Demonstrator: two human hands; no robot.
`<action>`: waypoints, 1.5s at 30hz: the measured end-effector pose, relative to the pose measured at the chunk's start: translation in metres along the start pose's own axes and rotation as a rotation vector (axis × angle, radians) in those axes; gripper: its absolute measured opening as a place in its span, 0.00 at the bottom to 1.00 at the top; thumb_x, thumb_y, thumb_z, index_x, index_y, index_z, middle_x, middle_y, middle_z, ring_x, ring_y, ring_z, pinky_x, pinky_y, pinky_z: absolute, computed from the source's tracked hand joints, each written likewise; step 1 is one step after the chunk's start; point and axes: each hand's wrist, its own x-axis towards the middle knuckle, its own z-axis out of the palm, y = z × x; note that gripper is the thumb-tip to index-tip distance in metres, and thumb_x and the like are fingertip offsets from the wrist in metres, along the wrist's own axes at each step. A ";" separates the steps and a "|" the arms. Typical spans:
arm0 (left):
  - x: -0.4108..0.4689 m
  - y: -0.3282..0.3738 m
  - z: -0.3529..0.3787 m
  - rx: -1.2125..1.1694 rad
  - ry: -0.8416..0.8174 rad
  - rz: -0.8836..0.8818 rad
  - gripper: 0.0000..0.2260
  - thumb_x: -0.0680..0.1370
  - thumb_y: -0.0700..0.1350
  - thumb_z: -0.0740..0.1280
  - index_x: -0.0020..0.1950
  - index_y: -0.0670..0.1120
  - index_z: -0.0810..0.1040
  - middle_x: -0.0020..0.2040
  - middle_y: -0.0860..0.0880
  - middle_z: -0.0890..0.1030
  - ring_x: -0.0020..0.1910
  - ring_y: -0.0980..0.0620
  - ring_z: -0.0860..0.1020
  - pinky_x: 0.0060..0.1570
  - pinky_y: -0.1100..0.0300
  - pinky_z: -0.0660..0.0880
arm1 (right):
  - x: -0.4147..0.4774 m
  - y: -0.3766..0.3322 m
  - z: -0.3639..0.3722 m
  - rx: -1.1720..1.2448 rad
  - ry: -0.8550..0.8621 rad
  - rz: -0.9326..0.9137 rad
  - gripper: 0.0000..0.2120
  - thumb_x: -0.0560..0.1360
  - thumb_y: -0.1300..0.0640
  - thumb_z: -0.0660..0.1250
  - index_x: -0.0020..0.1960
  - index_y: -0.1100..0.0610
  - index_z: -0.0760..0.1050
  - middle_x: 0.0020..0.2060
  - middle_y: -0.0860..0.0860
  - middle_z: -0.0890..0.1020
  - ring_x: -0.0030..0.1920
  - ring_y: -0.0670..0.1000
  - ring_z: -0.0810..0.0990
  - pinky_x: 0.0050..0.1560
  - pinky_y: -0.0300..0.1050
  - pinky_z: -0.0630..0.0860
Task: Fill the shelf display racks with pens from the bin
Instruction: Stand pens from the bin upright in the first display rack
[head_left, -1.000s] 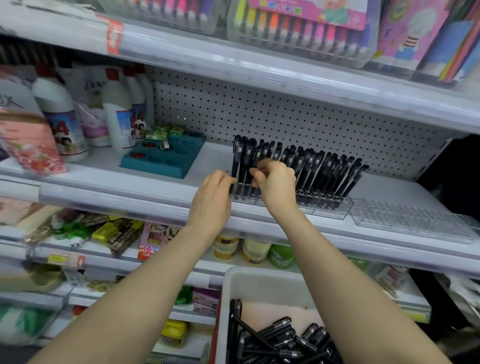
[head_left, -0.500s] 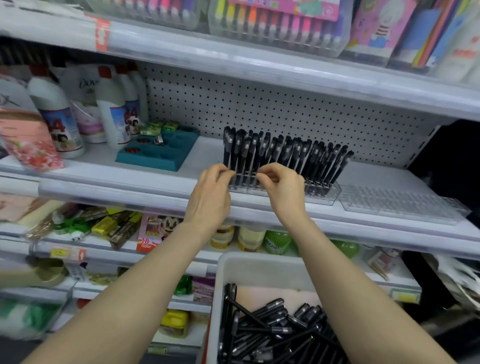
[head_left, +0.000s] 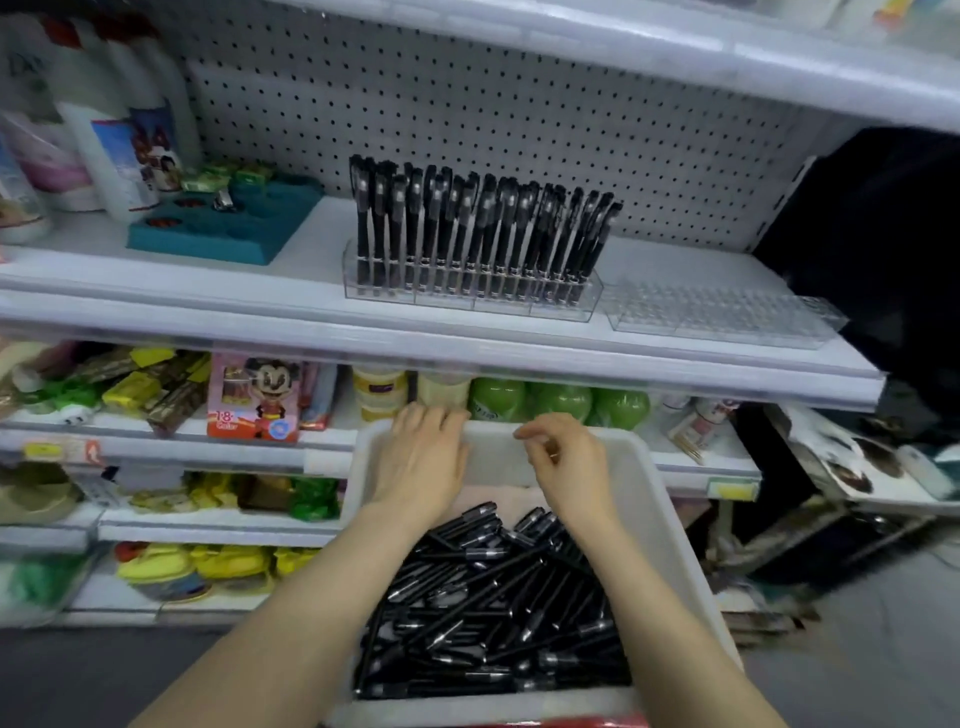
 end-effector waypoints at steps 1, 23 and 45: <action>0.000 -0.001 0.004 0.037 0.021 0.018 0.16 0.78 0.49 0.63 0.64 0.47 0.77 0.55 0.46 0.80 0.53 0.43 0.75 0.56 0.52 0.66 | -0.005 0.002 0.000 -0.020 0.017 -0.010 0.10 0.75 0.64 0.66 0.49 0.52 0.82 0.45 0.46 0.83 0.42 0.45 0.79 0.46 0.43 0.77; 0.000 0.002 0.003 0.036 0.069 0.000 0.11 0.80 0.47 0.62 0.61 0.48 0.78 0.51 0.48 0.80 0.50 0.45 0.75 0.55 0.52 0.65 | 0.001 -0.003 -0.015 0.164 -0.263 0.265 0.07 0.74 0.51 0.72 0.45 0.53 0.76 0.33 0.49 0.85 0.29 0.47 0.79 0.37 0.44 0.77; 0.106 -0.091 -0.104 -0.058 0.272 -0.021 0.22 0.75 0.30 0.64 0.69 0.41 0.73 0.65 0.44 0.74 0.64 0.44 0.70 0.60 0.50 0.73 | 0.157 -0.171 -0.031 0.277 0.229 -0.199 0.05 0.78 0.54 0.67 0.47 0.56 0.79 0.36 0.49 0.84 0.37 0.45 0.84 0.49 0.47 0.82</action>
